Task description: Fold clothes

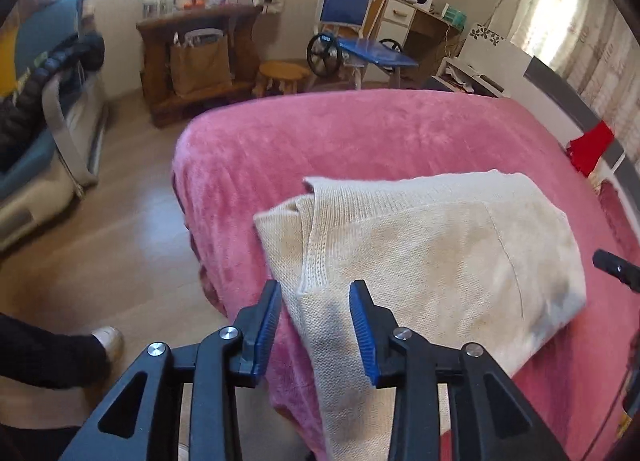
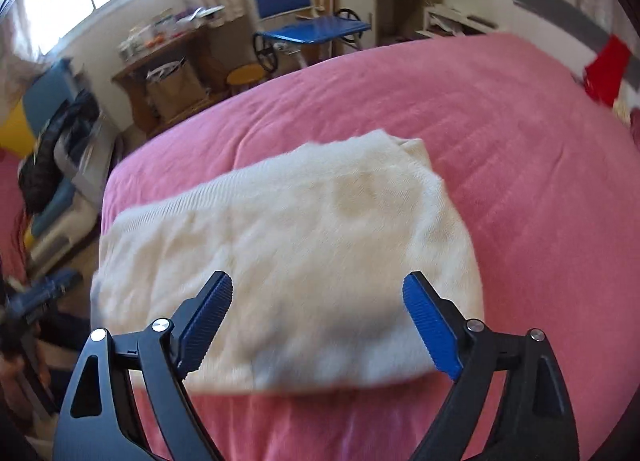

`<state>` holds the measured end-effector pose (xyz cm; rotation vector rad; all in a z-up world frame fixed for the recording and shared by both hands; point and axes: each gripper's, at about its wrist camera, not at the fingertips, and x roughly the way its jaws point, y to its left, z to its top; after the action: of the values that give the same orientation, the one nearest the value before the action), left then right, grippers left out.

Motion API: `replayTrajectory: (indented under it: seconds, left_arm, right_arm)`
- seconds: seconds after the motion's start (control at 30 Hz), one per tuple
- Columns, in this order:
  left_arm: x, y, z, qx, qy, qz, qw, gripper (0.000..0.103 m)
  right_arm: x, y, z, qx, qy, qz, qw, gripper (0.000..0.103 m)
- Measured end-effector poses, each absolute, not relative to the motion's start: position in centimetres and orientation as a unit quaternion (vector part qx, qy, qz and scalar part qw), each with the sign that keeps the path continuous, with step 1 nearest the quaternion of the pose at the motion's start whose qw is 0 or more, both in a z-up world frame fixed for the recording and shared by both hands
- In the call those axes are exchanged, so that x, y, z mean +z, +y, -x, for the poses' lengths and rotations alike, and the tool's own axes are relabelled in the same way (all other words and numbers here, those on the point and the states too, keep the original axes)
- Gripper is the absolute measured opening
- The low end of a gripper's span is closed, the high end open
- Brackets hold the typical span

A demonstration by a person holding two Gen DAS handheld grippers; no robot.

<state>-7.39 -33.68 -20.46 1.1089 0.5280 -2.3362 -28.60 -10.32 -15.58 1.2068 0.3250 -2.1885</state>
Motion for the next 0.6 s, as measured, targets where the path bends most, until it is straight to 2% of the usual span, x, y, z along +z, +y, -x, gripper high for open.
replayTrajectory:
  seconds: [0.2,0.3,0.37,0.43,0.5,0.57,0.6]
  left_arm:
    - [-12.3,-30.5,5.7,-0.899,0.114,-0.314,0.284,0.036]
    - [-9.4,-30.0,4.6,-0.910,0.109,-0.271,0.294,0.037]
    - [-8.0,-29.6,4.0,-0.914,0.109,-0.250,0.301,0.039]
    - [-7.8,-29.4,3.6,-0.908,0.104,-0.250,0.320,0.049]
    - [-8.1,-29.4,3.6,-0.900,0.105,-0.262,0.331,0.053]
    - [-8.4,-29.3,4.1,-0.893,0.106,-0.274,0.341,0.053]
    - [-8.4,-29.1,4.5,-0.893,0.103,-0.273,0.342,0.053]
  right_arm:
    - [-12.7,-9.6,25.0,-0.834,0.100,-0.435,0.324,0.090]
    - [-10.9,-9.2,23.4,-0.839,0.082,-0.424,0.330,0.090]
    - [-9.8,-8.9,22.4,-0.842,0.071,-0.417,0.334,0.090]
    - [-8.6,-8.7,21.3,-0.845,0.059,-0.410,0.338,0.090]
    - [-7.5,-8.4,20.1,-0.850,0.051,-0.398,0.342,0.090]
    - [-6.5,-8.1,18.7,-0.861,0.063,-0.371,0.342,0.103]
    - [-6.4,-8.1,18.5,-0.862,0.075,-0.370,0.339,0.103]
